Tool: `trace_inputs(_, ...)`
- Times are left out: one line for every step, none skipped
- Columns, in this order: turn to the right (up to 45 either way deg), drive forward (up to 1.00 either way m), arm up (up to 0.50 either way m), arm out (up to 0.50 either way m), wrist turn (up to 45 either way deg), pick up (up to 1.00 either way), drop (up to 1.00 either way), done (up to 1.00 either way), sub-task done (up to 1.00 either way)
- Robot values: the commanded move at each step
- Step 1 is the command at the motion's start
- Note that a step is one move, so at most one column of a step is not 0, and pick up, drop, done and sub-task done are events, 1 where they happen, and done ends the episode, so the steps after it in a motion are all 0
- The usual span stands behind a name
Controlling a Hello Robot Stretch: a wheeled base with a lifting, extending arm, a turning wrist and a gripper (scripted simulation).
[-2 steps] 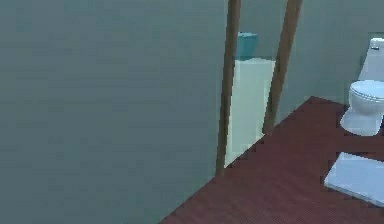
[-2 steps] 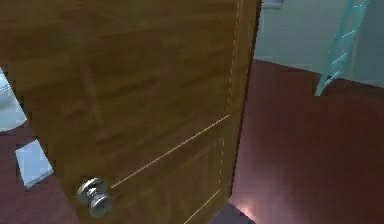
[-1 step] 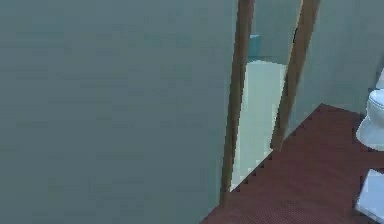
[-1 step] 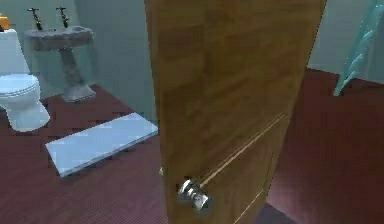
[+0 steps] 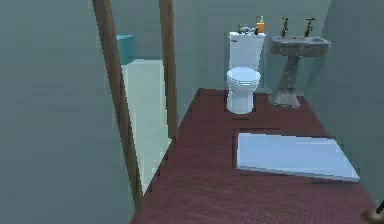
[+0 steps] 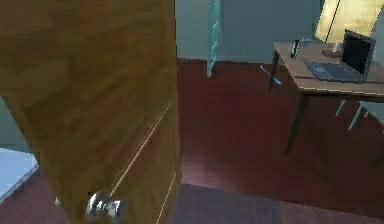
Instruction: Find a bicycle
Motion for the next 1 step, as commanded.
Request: trace_inputs(0.0, 1.0, 0.0, 0.0, 0.0, 0.0, 0.0, 0.0, 0.0)
